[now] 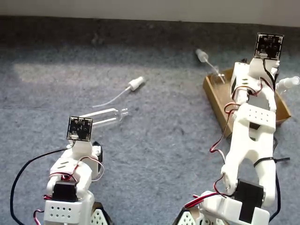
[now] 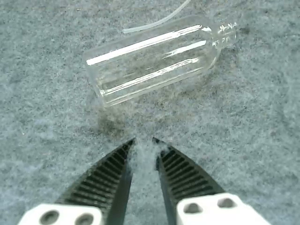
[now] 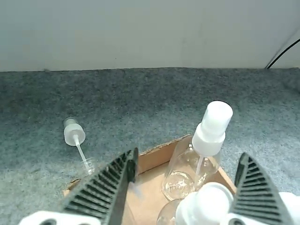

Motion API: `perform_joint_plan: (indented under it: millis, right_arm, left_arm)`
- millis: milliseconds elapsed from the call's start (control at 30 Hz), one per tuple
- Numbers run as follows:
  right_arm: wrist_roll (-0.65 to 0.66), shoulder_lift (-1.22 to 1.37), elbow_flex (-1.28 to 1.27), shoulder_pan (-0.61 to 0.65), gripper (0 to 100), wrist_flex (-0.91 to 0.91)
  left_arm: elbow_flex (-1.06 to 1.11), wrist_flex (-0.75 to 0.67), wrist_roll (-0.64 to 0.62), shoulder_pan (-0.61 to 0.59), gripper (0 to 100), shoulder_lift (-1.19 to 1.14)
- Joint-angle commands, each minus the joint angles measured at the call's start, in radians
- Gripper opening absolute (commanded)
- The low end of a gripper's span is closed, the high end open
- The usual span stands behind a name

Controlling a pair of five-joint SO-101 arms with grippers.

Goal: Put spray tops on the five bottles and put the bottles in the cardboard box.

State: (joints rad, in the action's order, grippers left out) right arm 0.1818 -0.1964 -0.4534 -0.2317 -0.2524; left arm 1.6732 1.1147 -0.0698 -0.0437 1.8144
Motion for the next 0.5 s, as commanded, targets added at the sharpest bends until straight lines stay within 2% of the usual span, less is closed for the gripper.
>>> perform_joint_plan:
  millis: [0,133,267,467]
  right_arm:
    - [0.009,-0.067,0.125,0.012,29.7,-0.039]
    - [0.006,-0.058,0.275,0.019,29.7,-0.242]
    - [0.009,-0.061,0.409,0.031,29.7,-0.366]
    - [0.011,-0.067,0.498,0.093,29.5,-0.581]
  left_arm:
    - [0.019,-0.017,0.006,-0.012,0,0.001]
    - [0.019,-0.017,0.006,-0.012,0,0.001]
    - [0.019,-0.017,0.006,-0.012,0,0.001]
    - [0.019,-0.017,0.006,-0.018,0,0.001]
